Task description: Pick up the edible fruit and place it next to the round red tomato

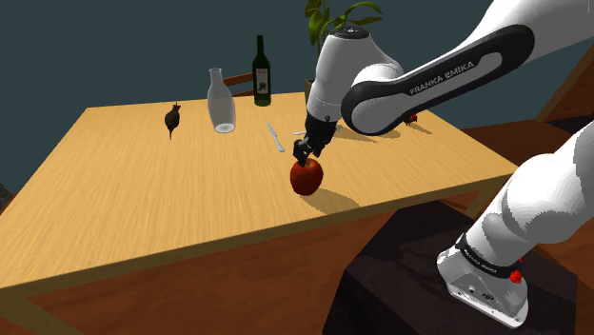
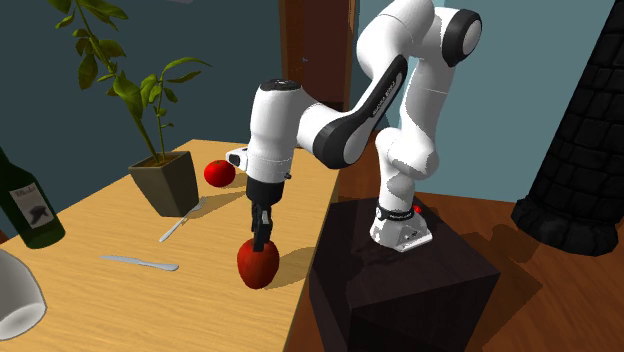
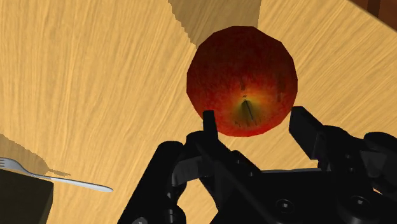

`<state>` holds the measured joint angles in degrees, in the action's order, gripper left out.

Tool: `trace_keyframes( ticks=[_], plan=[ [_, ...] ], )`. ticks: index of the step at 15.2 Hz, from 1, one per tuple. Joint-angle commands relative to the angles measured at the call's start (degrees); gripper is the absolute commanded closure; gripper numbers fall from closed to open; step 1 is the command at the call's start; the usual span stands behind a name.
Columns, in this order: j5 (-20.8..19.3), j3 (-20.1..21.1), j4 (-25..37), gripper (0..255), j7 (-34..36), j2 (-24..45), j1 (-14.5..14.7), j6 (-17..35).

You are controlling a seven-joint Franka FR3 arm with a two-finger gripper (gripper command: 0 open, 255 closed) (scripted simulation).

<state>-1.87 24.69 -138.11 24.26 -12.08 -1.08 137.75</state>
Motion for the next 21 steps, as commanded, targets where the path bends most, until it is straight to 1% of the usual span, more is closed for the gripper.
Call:
trace_keyframes(
  ticks=[1,9,21],
  plan=[
    [0.0,0.0,0.0,255,0.0,0.0,0.0,0.0],
    [0.0,0.0,0.0,255,0.0,0.0,0.0,0.0],
    [2.28,-1.36,5.69,255,-2.46,-4.31,0.62,-9.67]
  ],
)
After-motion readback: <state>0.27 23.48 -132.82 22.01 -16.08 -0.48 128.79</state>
